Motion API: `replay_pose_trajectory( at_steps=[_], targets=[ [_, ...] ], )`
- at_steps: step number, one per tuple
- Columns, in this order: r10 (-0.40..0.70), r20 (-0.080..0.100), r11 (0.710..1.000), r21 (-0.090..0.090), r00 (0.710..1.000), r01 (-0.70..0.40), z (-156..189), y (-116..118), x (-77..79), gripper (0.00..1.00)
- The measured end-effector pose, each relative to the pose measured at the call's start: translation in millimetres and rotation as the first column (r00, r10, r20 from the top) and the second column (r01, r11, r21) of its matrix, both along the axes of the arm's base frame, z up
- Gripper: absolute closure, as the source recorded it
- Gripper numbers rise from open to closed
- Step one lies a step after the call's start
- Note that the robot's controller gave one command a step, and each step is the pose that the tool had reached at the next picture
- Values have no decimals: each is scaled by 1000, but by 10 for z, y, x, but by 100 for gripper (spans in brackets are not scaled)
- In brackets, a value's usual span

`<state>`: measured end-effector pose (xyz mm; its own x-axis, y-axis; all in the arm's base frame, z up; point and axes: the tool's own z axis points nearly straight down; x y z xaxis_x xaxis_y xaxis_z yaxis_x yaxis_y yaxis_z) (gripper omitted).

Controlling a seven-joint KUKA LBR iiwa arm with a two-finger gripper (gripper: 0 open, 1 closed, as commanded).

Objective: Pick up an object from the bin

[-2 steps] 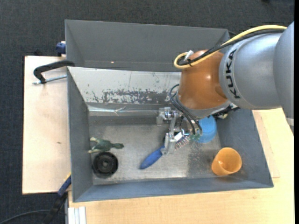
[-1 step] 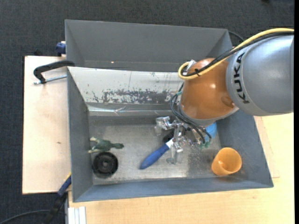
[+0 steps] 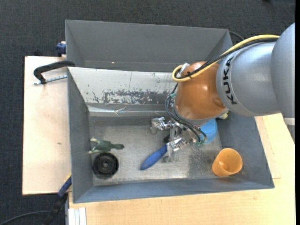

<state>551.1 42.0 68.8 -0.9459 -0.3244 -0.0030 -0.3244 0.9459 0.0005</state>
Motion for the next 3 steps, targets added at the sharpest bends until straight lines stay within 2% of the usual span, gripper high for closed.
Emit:
replay_pose_trajectory(
  at_steps=[1,2,3],
  targets=[
    [-1,2,1000,1,1000,1,8,9,11,0],
    [-1,1,1000,1,1000,1,7,10,9,100],
    [-2,2,1000,1,1000,2,34,20,19,100]
  ],
)
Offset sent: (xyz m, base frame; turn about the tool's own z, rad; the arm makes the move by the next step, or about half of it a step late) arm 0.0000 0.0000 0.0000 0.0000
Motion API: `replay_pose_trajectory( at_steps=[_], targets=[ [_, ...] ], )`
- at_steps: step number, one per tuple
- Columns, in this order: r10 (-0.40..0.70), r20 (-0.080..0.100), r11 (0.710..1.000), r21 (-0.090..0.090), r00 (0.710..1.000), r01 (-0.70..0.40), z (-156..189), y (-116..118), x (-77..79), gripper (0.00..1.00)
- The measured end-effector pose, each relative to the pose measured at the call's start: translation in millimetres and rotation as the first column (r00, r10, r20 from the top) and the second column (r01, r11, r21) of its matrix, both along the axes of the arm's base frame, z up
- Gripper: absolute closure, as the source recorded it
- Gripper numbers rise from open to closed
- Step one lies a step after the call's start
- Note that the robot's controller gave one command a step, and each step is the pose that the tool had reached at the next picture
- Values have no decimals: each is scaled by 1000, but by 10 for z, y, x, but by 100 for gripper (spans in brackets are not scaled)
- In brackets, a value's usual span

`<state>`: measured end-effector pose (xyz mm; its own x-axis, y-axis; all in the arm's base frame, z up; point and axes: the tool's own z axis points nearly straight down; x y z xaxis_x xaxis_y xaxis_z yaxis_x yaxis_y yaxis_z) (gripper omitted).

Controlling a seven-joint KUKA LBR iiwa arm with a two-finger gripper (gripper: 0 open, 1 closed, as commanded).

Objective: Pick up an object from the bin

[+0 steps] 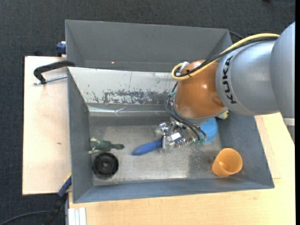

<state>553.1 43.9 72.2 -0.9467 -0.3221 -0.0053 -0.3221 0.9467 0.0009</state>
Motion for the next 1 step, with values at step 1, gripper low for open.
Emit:
replay_pose_trajectory(
  at_steps=[1],
  targets=[
    [-1,4,1000,0,1000,1,370,13,18,100]
  ],
)
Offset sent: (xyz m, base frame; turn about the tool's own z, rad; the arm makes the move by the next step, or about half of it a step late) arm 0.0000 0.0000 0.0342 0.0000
